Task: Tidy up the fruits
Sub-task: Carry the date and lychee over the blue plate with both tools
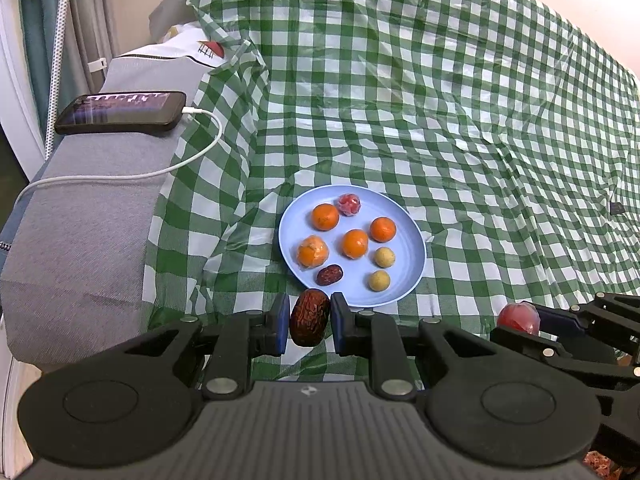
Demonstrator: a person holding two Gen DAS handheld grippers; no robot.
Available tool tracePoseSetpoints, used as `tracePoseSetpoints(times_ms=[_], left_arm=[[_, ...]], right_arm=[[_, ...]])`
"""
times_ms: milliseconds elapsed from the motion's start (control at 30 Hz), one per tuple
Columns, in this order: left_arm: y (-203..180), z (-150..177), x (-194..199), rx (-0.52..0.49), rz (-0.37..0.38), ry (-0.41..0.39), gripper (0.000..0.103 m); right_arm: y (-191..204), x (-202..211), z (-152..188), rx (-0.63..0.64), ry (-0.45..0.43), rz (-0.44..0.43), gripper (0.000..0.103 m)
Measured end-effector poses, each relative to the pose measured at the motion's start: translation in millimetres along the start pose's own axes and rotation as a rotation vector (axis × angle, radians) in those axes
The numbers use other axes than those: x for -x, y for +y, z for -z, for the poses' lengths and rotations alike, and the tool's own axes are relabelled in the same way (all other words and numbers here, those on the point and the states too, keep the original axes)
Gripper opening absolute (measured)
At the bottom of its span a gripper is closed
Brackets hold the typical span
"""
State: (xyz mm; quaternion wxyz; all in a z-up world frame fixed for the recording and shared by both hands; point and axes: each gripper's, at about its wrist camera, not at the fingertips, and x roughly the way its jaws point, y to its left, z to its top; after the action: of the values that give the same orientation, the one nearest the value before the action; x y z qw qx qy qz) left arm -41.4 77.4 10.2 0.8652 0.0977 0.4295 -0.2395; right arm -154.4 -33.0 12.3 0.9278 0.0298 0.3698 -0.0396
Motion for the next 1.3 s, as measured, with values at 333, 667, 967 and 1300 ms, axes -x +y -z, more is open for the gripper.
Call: tracePoseSetpoints(times_ms=[333,667,967,1300], left_arm=[[-1,-14,-21,-0.005,0.003,0.022,0.023],[-6,-38,-53,-0.017,0.003,0.034,0.023],[-9,-58,-95,-0.030,-0.012,0.059,0.023],[-9,-73,-144,-0.049,-0.017,0.100,0.023]], right_arm=[[-9,-22,-9,-0.026,0.021,-0.001,0.028],[-21,-57,-24,-0.045,0.039,0.005,0.028],[-33,-97,-36,-0.071,0.063,0.015,0.028],[-42,-143,-44,-0.074,0.104,0.024,0.028]])
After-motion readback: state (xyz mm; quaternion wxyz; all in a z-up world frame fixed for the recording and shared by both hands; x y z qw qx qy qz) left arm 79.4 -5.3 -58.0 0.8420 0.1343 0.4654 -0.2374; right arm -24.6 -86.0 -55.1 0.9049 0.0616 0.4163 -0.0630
